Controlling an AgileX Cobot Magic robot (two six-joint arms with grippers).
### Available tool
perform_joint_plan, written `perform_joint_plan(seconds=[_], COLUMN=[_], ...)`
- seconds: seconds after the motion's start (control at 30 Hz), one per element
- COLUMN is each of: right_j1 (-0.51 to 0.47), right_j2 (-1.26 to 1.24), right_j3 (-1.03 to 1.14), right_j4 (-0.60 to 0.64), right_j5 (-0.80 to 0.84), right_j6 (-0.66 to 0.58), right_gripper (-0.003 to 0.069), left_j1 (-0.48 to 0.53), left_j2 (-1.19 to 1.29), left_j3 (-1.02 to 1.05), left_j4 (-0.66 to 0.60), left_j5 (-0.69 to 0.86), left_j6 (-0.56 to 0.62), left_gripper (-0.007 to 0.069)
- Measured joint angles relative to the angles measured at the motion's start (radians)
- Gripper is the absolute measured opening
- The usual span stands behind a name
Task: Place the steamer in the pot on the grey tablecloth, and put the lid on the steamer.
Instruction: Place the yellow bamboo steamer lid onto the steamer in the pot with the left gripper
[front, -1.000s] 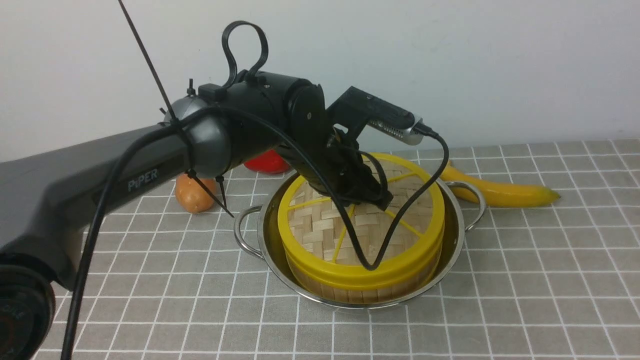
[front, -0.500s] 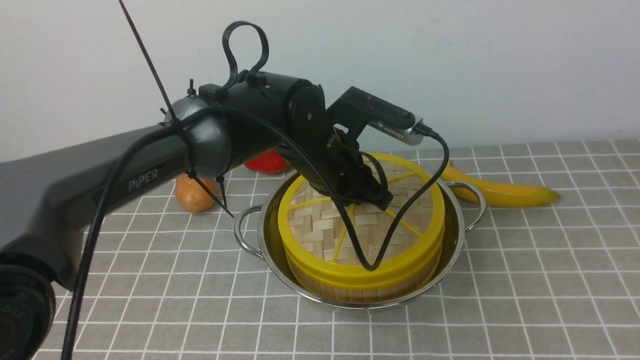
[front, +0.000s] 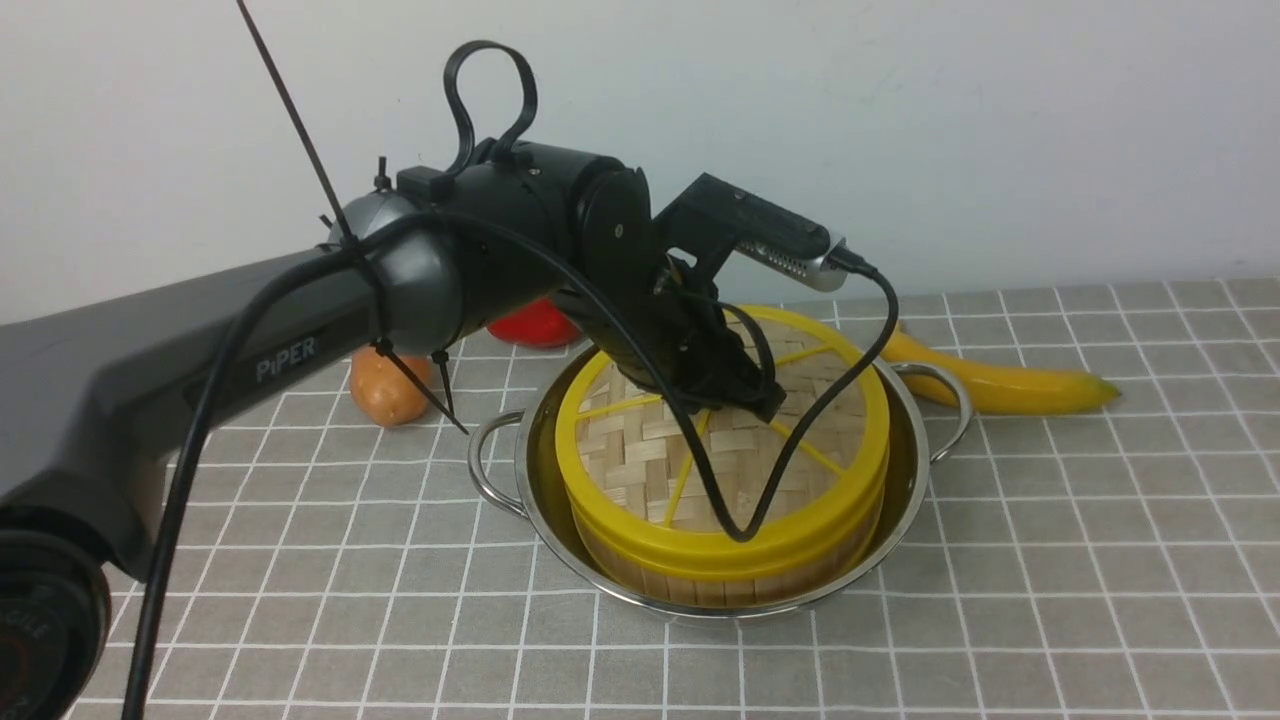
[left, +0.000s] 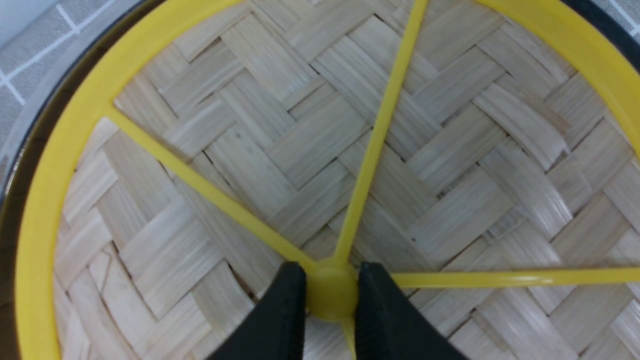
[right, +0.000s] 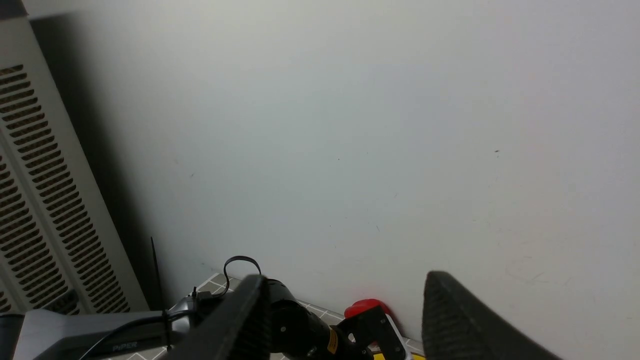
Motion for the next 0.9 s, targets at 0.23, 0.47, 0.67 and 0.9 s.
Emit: perform_joint_plan(seconds=[0.23,0.47,0.67,0.9], right_j1=[0.0,0.0,0.0,0.0], right_j2=[0.0,0.0,0.0,0.0], right_j3=[0.0,0.0,0.0,0.0], right_j4=[0.0,0.0,0.0,0.0], right_j5=[0.0,0.0,0.0,0.0], right_j6=[0.0,0.0,0.0,0.0], right_gripper=[0.0411,0.0411,0.0411,0.0411], left_j1=[0.0,0.0,-0.001,-0.004], left_j2=[0.0,0.0,-0.008,-0.021], left_j3=[0.0,0.0,0.0,0.002], left_j4=[0.0,0.001,0.015,0.02], left_j5=[0.002,0.002,0.001,0.012], left_j6=[0.0,0.002,0.001,0.001], left_gripper=[0.012,0.012,0.012,0.012])
